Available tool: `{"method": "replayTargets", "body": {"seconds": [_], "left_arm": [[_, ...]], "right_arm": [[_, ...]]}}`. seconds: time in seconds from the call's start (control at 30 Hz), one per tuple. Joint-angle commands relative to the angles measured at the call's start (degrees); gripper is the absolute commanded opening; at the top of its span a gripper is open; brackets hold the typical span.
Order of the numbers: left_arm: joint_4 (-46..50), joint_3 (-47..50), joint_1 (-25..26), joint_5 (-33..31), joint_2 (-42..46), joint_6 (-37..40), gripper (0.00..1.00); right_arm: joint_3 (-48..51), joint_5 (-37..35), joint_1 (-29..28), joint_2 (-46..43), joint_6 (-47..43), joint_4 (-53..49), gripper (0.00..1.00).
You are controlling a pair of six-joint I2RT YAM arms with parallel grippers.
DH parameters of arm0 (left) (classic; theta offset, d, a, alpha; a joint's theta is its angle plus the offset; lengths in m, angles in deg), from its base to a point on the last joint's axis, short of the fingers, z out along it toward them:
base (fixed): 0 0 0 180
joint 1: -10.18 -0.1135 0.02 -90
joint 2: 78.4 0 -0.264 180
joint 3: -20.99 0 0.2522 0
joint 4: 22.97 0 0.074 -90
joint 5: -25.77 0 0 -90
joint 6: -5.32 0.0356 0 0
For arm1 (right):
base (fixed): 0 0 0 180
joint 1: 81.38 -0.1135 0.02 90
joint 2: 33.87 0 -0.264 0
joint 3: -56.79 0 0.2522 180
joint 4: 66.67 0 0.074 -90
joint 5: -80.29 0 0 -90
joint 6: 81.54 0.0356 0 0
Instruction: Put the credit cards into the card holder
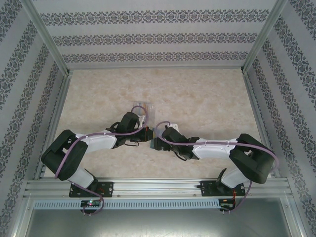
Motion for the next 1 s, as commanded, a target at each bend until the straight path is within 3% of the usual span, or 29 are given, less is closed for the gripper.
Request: {"method": "replayTargets", "body": {"seconds": [0.0, 0.27, 0.43, 0.6, 0.73, 0.9, 0.97], "left_arm": [[1.04, 0.45, -0.27, -0.01, 1.94, 0.51, 0.0], [1.89, 0.29, -0.27, -0.94, 1.88, 0.93, 0.0], [1.61, 0.28, -0.27, -0.98, 1.24, 0.66, 0.0], [1.19, 0.04, -0.27, -0.89, 0.64, 0.51, 0.0], [1.41, -0.08, -0.2, -1.06, 0.5, 0.55, 0.0], [2.02, 0.72, -0.26, -2.18, 0.71, 0.84, 0.0], [2.57, 1.15, -0.25, -2.91, 0.8, 1.46, 0.0]], "right_arm": [[2.31, -4.97, 1.45, -1.94, 2.45, -5.01, 0.94], [4.19, -10.23, 2.14, -13.37, 5.88, -12.56, 0.96], [4.16, -2.82, 3.65, -21.43, 1.82, -9.22, 0.92], [-0.33, 6.44, 3.47, -18.61, 1.27, -6.62, 0.89], [-0.04, 11.26, 3.38, -12.16, 2.7, 0.08, 0.75], [-0.65, 11.83, 4.52, -6.02, 4.54, 0.77, 0.61], [-1.4, 14.5, 5.61, -3.02, 3.41, 0.56, 0.35]]}}
